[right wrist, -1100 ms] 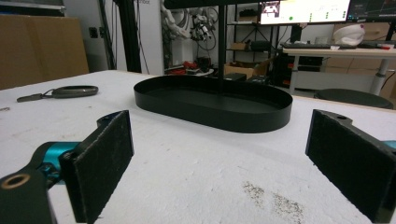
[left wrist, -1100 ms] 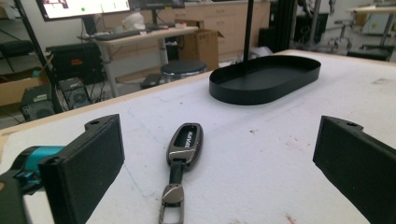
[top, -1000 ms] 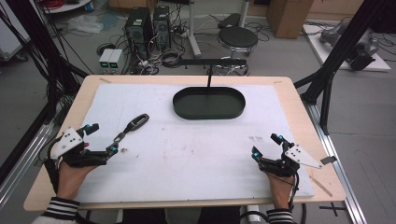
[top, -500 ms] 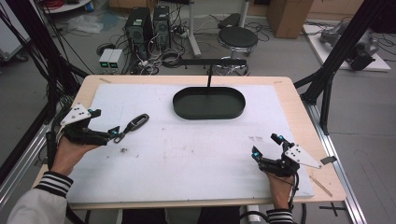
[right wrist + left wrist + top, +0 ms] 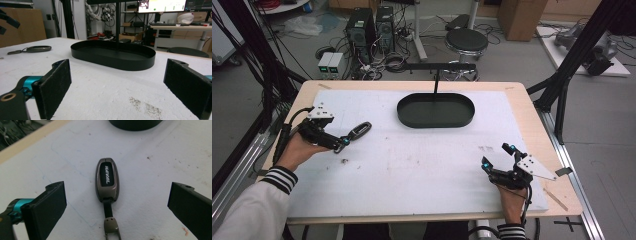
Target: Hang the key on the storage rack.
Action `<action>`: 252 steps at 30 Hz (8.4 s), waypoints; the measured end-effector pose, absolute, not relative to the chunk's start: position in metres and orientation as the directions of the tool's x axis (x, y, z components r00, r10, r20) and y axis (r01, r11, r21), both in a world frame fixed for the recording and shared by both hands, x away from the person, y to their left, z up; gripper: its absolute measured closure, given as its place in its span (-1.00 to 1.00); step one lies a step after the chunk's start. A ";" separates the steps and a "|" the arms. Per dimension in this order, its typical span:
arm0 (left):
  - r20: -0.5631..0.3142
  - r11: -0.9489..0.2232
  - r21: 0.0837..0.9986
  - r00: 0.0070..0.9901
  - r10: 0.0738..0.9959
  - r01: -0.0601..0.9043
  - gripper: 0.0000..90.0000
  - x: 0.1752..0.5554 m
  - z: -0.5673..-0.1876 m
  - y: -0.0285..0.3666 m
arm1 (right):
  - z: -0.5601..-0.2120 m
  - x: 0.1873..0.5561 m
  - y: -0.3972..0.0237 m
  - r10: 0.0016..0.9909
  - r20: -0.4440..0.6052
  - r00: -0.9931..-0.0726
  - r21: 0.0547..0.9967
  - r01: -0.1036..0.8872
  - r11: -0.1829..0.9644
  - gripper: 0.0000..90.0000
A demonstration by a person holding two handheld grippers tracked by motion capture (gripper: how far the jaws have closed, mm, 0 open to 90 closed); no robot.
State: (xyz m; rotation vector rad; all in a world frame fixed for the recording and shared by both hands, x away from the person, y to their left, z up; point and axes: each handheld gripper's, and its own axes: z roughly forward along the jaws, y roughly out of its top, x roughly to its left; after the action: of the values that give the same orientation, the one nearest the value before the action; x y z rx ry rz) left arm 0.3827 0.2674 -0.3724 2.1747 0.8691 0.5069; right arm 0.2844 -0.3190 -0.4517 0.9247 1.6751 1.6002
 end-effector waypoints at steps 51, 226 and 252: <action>0.084 -0.650 0.346 0.668 0.740 0.676 -0.05 0.434 -0.397 0.240 | -0.452 0.283 -0.319 0.834 0.023 -0.552 0.998 0.062 0.014 -0.85; -0.018 -0.790 0.605 0.993 0.113 0.101 0.86 0.366 -0.327 0.105 | -0.337 0.375 -0.107 -0.042 -0.078 -0.996 0.589 -0.080 0.804 -0.24; -0.048 -0.687 0.714 0.988 0.146 0.136 0.24 0.376 -0.325 0.121 | -0.337 0.377 -0.113 0.019 -0.062 -0.998 0.616 -0.023 0.787 0.08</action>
State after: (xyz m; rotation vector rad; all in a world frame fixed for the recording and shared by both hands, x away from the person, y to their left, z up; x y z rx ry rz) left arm 0.3759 0.1211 -0.3253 2.3356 0.1953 0.0165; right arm 0.3766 -0.1126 -0.3366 -0.0028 2.9081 1.0039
